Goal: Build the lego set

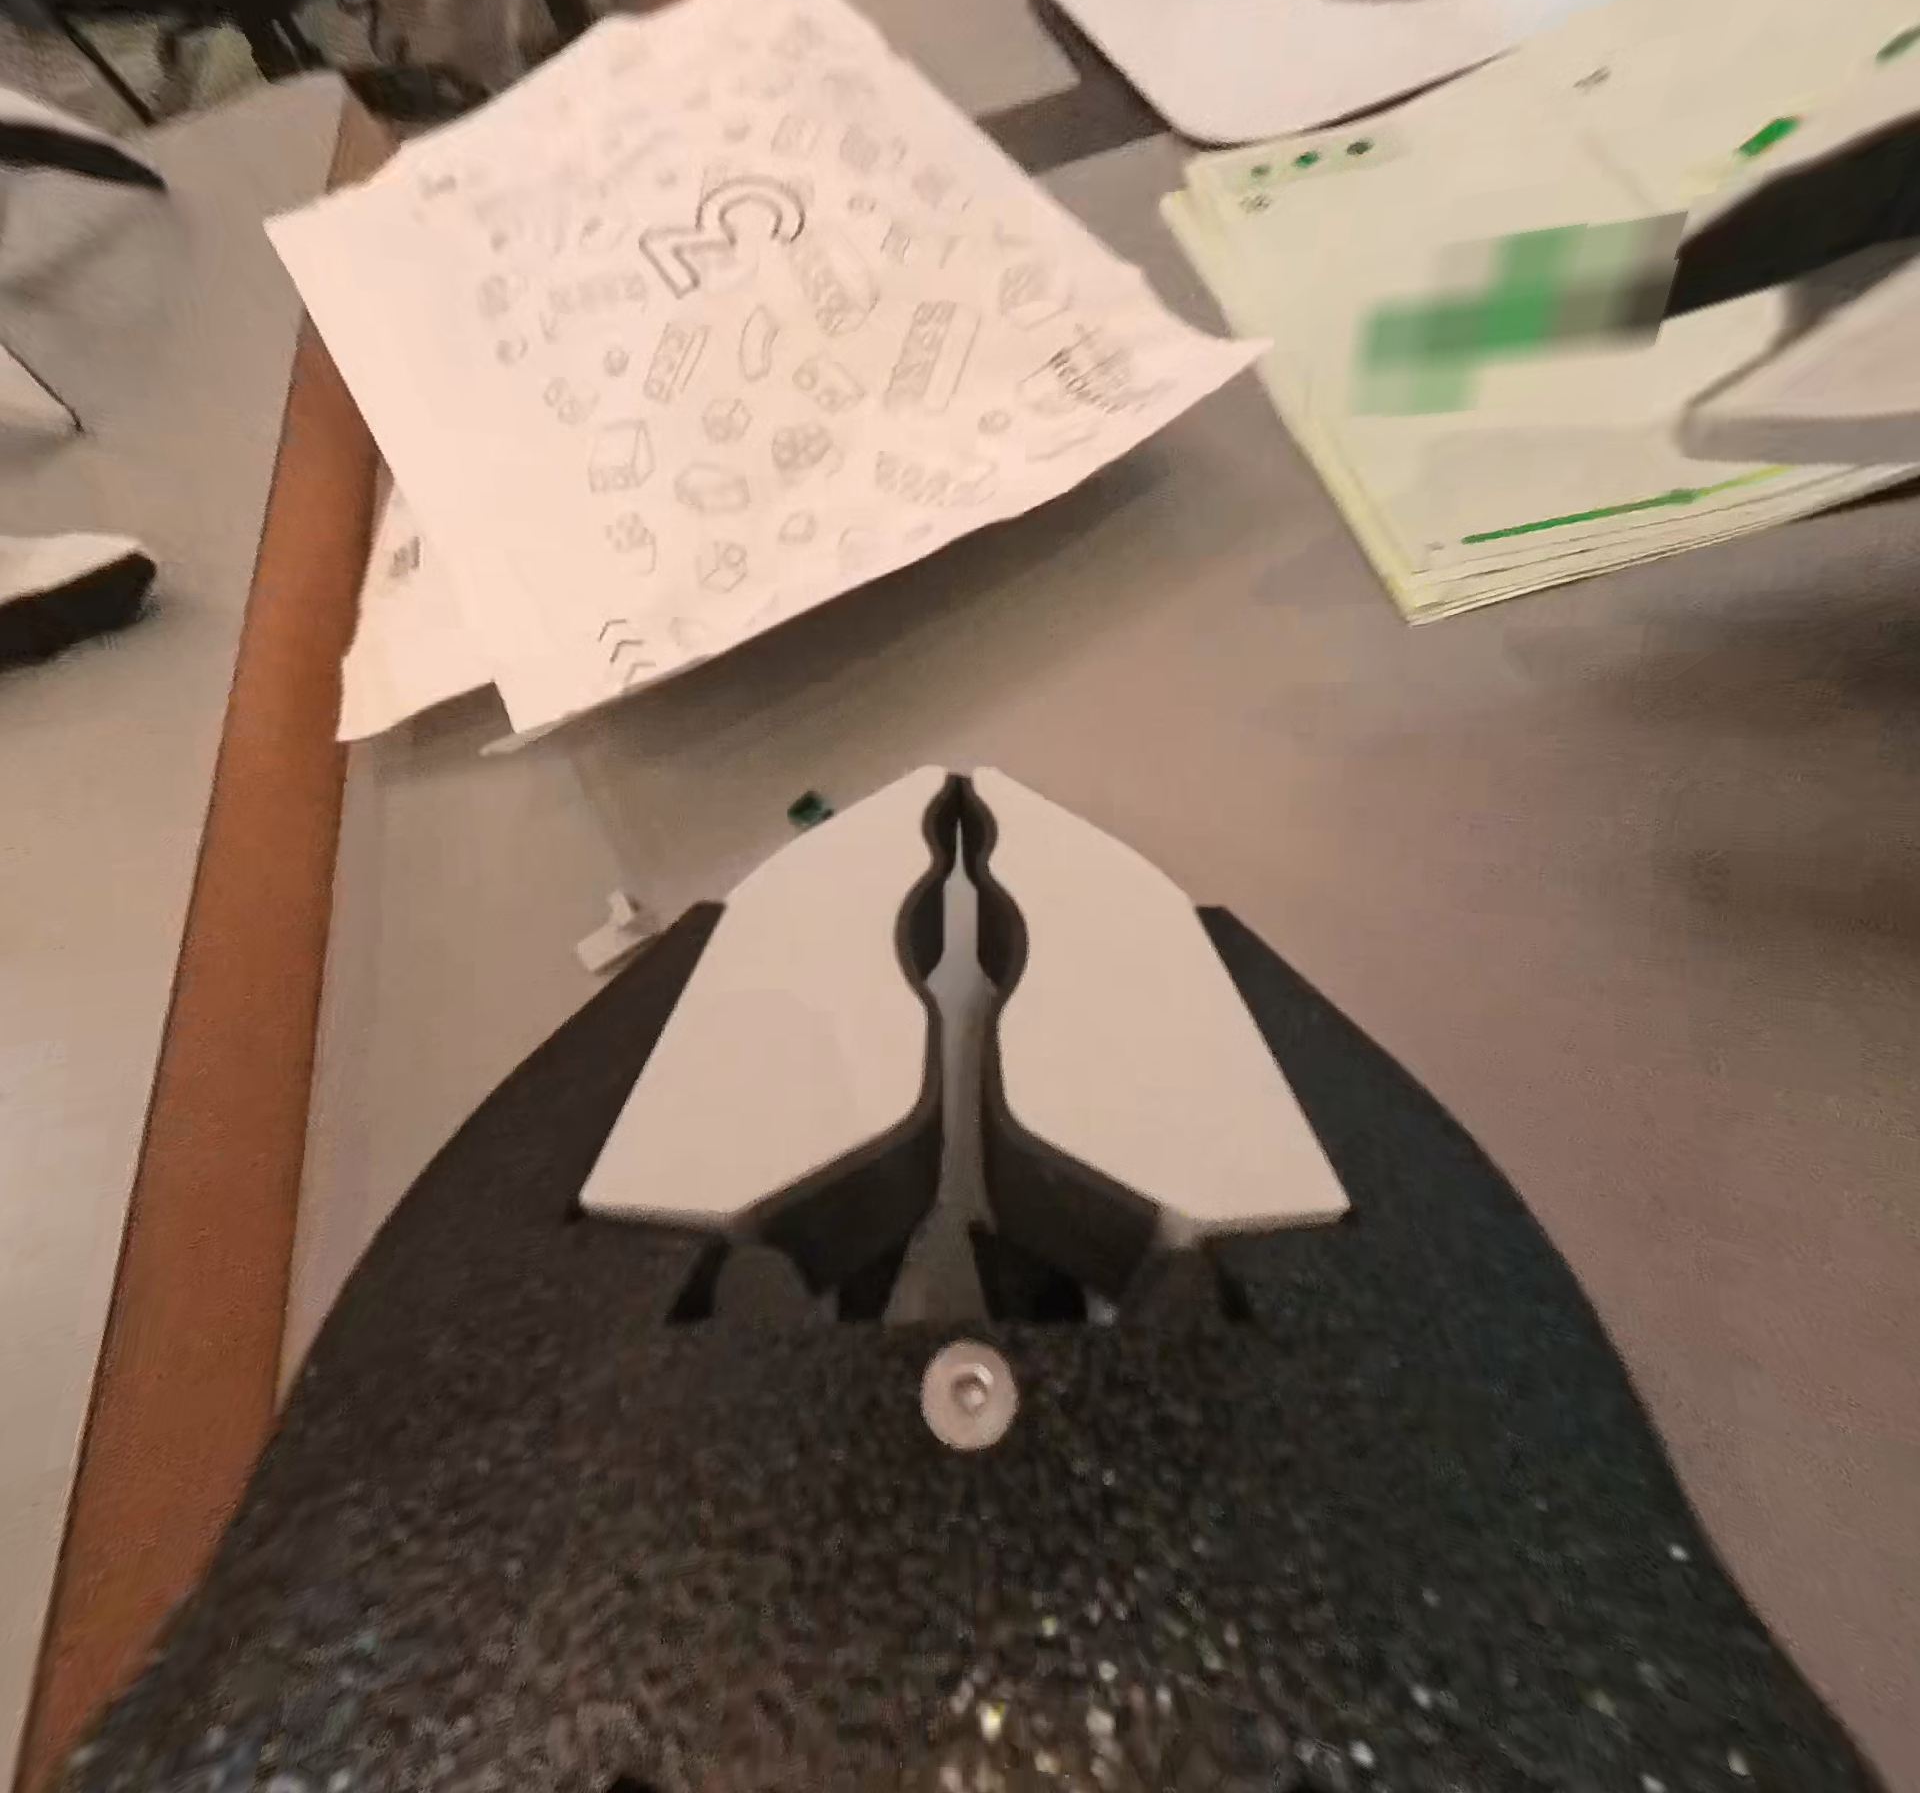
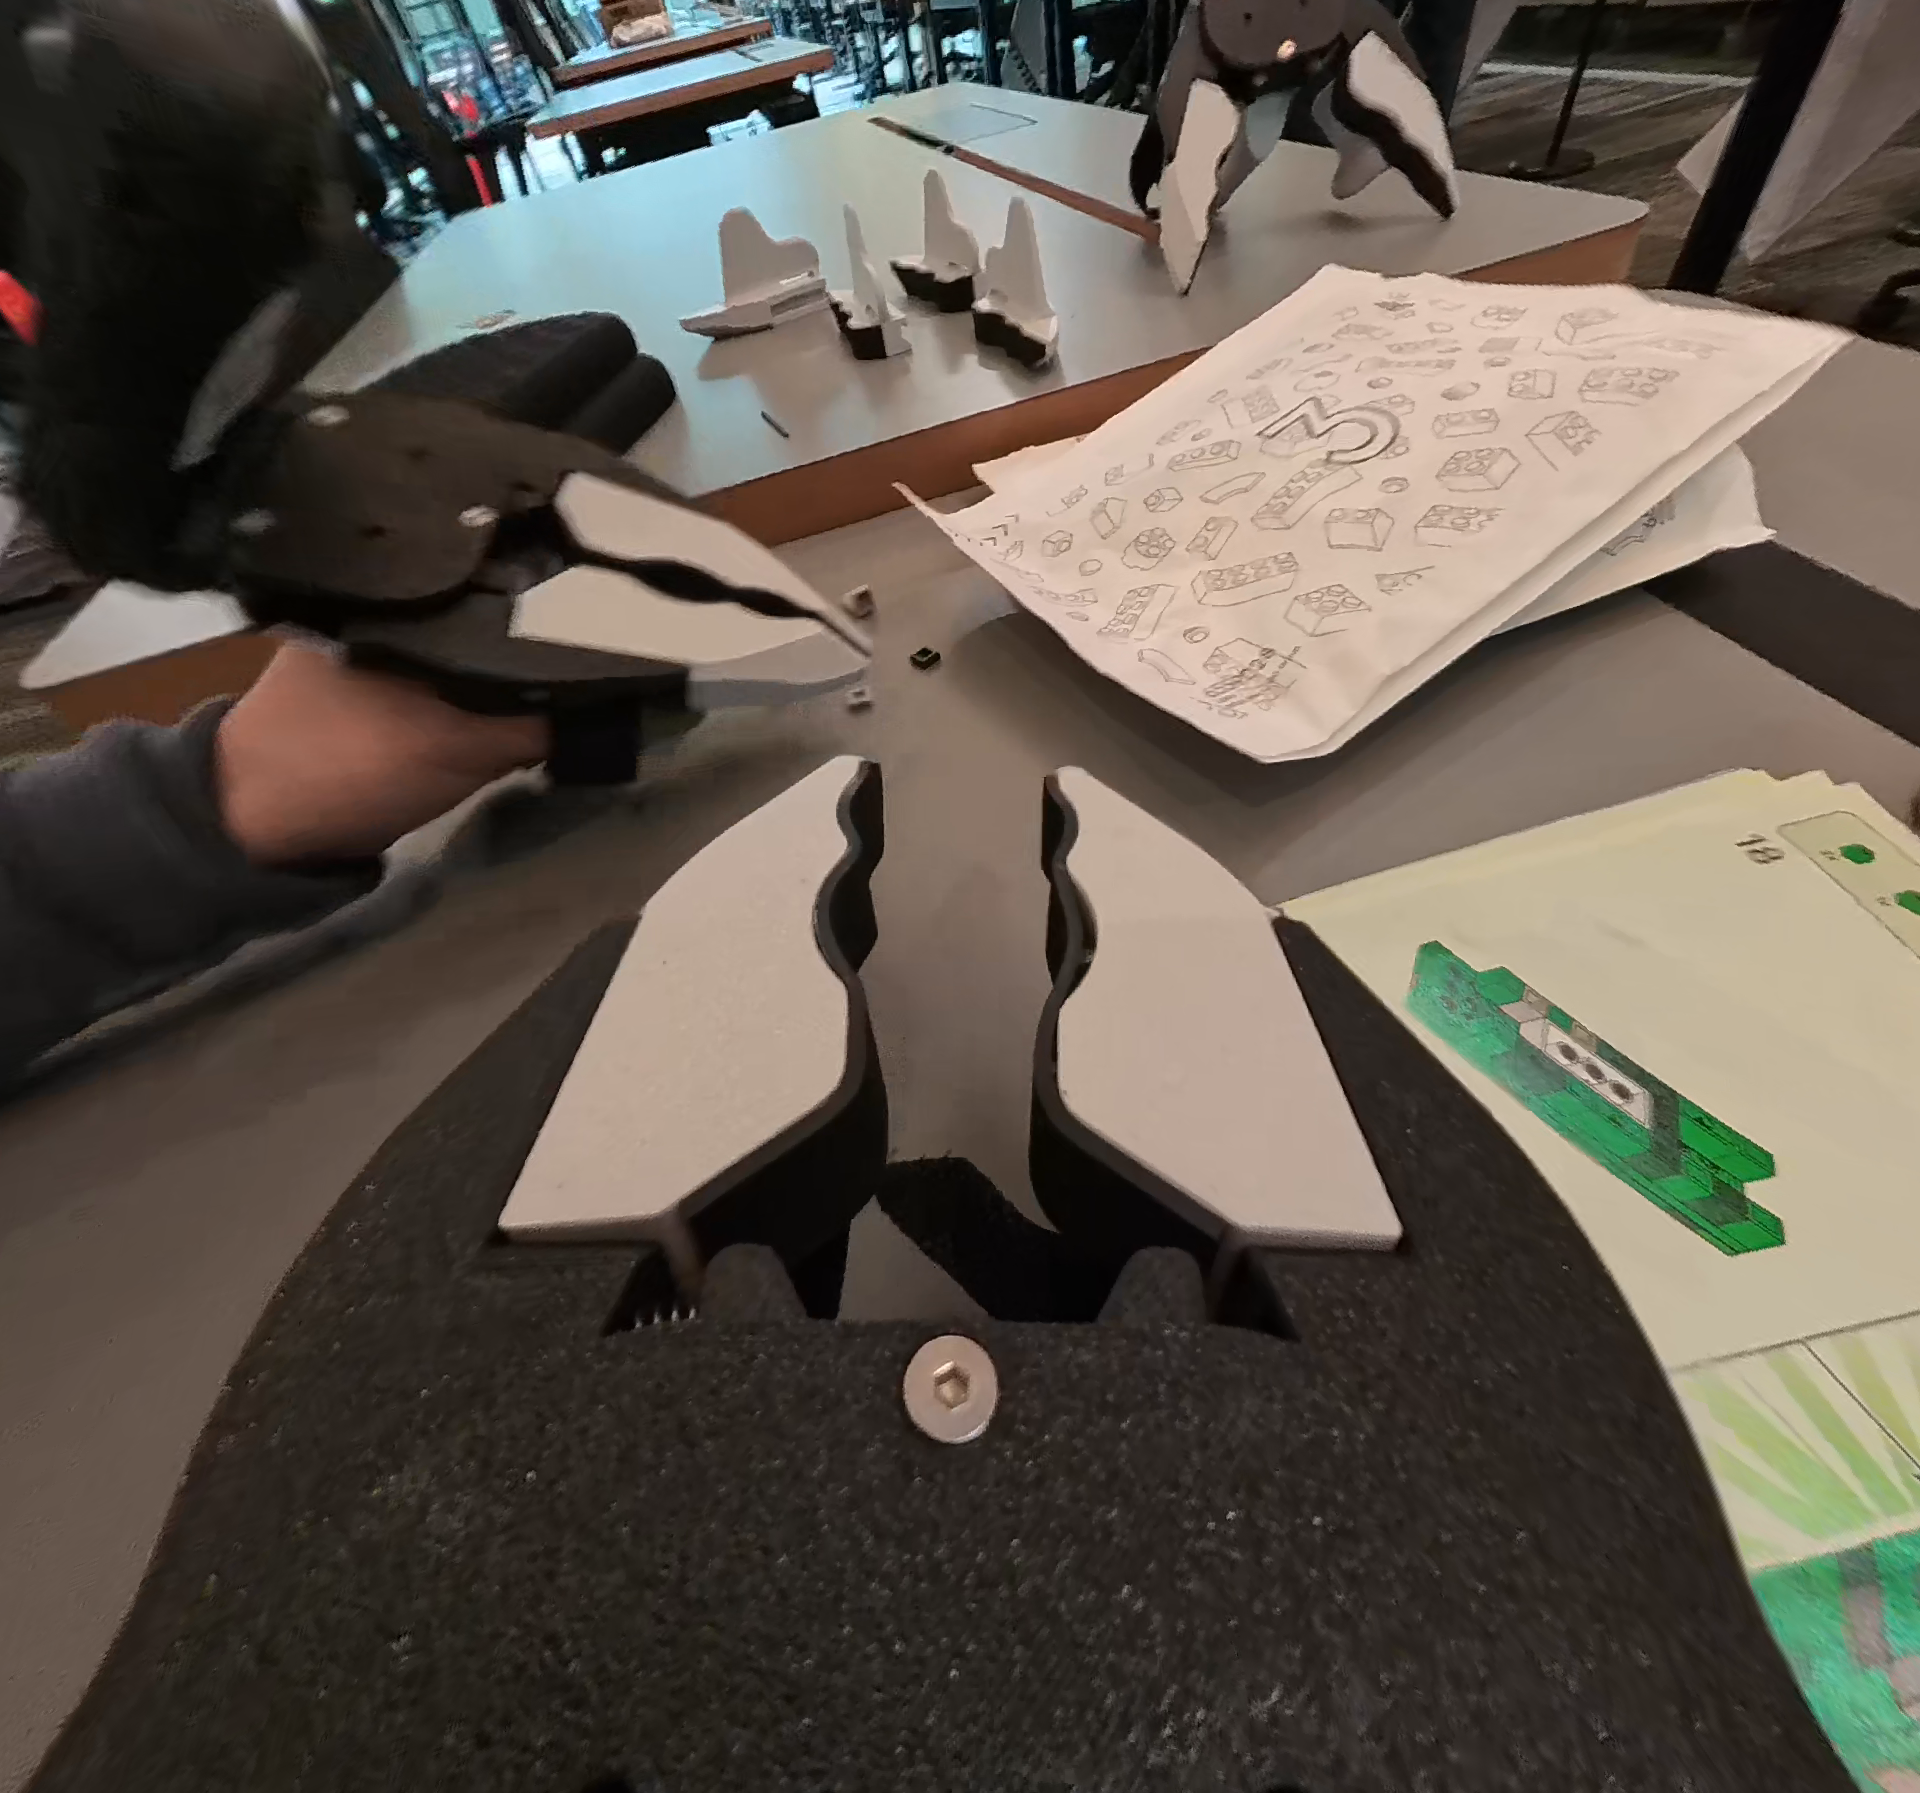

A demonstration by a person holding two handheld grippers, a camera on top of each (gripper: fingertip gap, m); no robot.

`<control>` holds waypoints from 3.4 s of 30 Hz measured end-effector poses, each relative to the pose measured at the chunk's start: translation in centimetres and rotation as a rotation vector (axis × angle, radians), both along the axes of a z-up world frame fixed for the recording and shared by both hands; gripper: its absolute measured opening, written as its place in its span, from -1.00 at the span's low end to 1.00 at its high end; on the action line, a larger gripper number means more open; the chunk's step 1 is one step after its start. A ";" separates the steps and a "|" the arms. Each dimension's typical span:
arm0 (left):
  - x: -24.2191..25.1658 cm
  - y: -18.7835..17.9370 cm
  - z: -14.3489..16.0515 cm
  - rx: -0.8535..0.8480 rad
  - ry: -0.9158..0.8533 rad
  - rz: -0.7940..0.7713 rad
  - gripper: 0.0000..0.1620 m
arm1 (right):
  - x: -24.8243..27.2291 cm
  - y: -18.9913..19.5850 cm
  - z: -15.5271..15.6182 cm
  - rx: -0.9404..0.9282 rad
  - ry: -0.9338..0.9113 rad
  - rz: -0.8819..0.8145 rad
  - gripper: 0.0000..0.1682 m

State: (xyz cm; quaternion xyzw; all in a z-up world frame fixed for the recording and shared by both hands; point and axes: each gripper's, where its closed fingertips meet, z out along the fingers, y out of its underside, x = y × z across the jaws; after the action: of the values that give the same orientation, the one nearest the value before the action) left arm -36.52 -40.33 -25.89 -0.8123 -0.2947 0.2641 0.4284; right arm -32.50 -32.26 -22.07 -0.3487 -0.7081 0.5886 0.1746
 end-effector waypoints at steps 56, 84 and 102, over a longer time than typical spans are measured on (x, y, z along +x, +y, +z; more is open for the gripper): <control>0.9 9.5 4.0 0.335 0.112 -0.105 -1.00 | 8.4 25.7 1.0 0.386 -0.133 -0.831 -0.70; -6.2 -8.8 7.0 0.394 0.291 0.411 -1.00 | -14.8 0.8 6.3 0.577 0.295 -0.223 -1.00; -5.8 -7.5 5.3 0.448 0.149 0.330 -1.00 | -12.0 0.4 5.5 0.525 0.160 -0.033 -0.73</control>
State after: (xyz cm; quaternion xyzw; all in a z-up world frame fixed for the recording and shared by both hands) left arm -42.28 -47.84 -20.60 -0.6170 -0.4416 0.3175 0.5688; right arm -44.54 -31.84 -16.58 -0.2554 -0.8147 0.4076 0.3238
